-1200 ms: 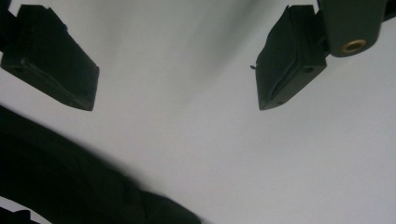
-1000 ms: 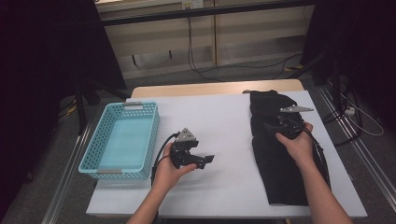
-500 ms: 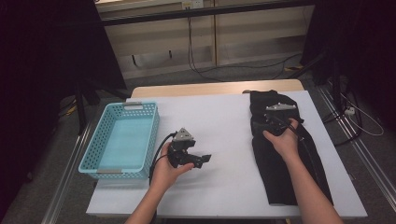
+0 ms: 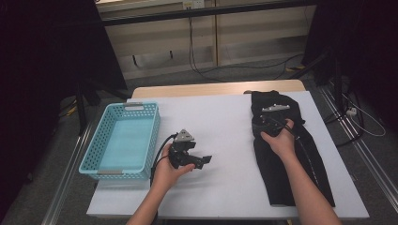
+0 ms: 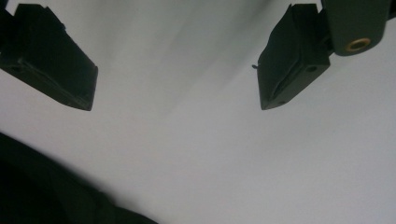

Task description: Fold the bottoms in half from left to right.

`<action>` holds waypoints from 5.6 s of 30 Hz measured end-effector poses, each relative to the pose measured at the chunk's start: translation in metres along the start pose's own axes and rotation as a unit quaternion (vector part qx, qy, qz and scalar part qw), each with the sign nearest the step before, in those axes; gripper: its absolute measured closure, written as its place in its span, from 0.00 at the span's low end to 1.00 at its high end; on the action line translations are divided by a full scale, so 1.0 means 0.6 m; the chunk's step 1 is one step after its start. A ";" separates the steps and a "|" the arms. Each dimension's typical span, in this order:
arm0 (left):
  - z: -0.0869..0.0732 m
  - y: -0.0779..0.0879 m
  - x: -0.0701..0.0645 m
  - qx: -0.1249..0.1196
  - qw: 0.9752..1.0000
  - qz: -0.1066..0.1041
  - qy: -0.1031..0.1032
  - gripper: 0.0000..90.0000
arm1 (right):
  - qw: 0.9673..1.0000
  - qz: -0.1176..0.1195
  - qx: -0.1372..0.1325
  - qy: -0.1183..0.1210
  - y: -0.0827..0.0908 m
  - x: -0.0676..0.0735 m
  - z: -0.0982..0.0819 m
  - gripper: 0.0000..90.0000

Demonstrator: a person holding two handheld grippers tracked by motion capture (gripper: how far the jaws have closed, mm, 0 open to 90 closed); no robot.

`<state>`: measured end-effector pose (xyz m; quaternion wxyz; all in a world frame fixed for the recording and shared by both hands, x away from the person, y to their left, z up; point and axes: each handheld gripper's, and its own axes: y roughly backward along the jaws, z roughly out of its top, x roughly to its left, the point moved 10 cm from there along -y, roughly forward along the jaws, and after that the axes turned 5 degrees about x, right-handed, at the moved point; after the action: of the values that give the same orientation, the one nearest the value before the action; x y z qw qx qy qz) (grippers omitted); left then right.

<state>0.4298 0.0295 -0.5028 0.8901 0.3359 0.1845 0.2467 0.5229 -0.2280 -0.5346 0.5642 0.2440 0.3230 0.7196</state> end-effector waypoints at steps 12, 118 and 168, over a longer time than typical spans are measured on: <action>0.000 0.004 0.004 -0.004 1.000 0.005 0.002 0.14 | 1.000 -0.011 -0.007 -0.002 0.005 -0.019 -0.001 0.71; 0.022 -0.065 0.075 0.015 0.997 0.050 0.050 0.40 | 0.967 0.187 -0.045 0.167 0.179 0.264 -0.065 0.29; 0.039 -0.054 0.152 0.025 0.990 0.100 0.098 0.92 | 0.982 0.140 -0.039 0.118 0.160 0.170 -0.063 0.25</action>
<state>0.5252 0.0477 -0.5233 0.8299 0.3491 0.2426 0.3614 0.4084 -0.1509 -0.4903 0.4244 0.1780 0.3221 0.8273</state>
